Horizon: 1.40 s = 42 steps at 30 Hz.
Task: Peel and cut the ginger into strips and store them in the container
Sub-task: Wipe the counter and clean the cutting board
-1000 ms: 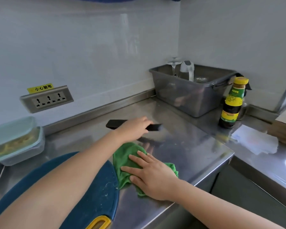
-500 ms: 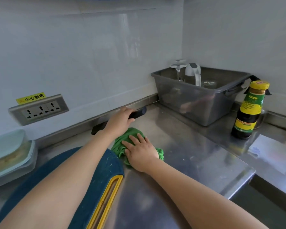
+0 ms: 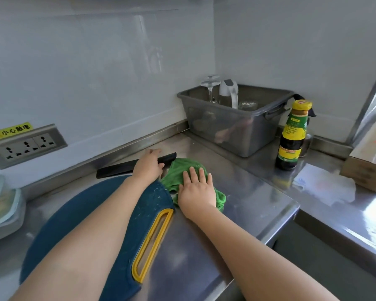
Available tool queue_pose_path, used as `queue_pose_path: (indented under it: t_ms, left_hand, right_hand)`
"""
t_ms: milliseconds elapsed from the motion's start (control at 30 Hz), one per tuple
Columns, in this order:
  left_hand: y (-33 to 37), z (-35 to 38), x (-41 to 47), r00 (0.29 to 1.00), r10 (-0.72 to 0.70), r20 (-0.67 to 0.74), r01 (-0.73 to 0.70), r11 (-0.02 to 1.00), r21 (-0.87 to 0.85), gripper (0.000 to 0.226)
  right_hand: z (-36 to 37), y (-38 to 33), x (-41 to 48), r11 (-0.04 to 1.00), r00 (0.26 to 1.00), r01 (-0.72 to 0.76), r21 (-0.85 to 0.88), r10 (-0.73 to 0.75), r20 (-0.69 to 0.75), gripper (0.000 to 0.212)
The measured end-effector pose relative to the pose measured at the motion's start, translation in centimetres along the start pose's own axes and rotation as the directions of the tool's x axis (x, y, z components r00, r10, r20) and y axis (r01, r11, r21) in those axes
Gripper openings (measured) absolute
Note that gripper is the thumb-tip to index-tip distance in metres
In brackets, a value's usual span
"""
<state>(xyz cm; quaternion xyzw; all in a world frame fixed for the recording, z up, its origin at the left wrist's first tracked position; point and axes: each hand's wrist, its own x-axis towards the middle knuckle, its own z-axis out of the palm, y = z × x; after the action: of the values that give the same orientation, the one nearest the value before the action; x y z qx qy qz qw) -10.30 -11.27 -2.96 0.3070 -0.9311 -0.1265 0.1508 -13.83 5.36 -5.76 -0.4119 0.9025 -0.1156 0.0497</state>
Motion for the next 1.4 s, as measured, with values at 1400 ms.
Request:
queue_pose_path:
  t_ms: [1400]
  left_hand:
    - [12.5,-0.4,-24.7,0.931,0.311,0.193,-0.292,0.949,-0.121,0.033]
  right_hand:
    - [-7.3,14.8,-20.1,0.978,0.921,-0.15,-0.148,0.192,0.34,0.019]
